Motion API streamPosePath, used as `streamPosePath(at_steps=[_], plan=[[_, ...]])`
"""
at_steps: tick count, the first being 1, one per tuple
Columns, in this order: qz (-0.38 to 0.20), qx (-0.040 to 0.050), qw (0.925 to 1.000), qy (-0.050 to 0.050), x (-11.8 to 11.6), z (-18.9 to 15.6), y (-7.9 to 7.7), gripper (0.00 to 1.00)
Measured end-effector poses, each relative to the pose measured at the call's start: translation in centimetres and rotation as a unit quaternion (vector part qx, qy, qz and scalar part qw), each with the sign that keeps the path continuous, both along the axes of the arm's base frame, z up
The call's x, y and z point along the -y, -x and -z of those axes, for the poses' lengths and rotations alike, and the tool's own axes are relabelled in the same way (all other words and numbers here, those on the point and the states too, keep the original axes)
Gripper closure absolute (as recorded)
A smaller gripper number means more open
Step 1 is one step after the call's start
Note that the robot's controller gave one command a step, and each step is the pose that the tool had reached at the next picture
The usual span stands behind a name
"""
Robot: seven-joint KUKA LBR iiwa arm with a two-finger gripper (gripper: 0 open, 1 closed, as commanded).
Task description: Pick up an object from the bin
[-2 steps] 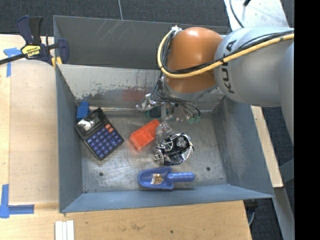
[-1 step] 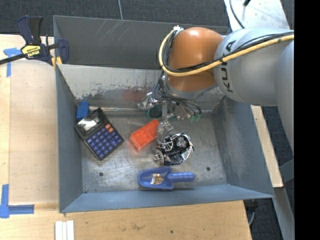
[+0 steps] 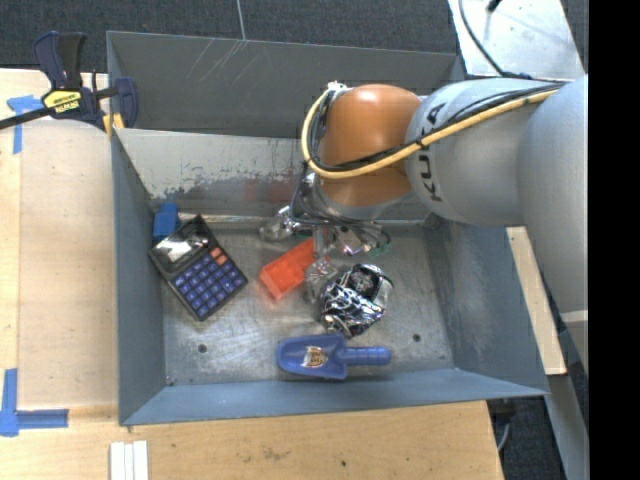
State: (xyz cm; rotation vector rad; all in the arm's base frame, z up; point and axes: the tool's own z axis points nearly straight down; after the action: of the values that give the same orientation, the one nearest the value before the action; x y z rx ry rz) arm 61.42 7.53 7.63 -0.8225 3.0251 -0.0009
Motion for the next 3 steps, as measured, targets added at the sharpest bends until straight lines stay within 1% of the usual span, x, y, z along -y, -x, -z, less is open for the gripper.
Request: streamPosePath(at_steps=[1,2,3], plan=[[-0.003,0.0131,0.9999,-0.005,-0.29,0.69,-1.04,1.0],[-0.003,0.0131,0.9999,-0.006,-0.25,0.6,-1.01,1.0],[-0.003,0.0105,0.9999,-0.005,-0.27,0.24,-1.0,1.0]])
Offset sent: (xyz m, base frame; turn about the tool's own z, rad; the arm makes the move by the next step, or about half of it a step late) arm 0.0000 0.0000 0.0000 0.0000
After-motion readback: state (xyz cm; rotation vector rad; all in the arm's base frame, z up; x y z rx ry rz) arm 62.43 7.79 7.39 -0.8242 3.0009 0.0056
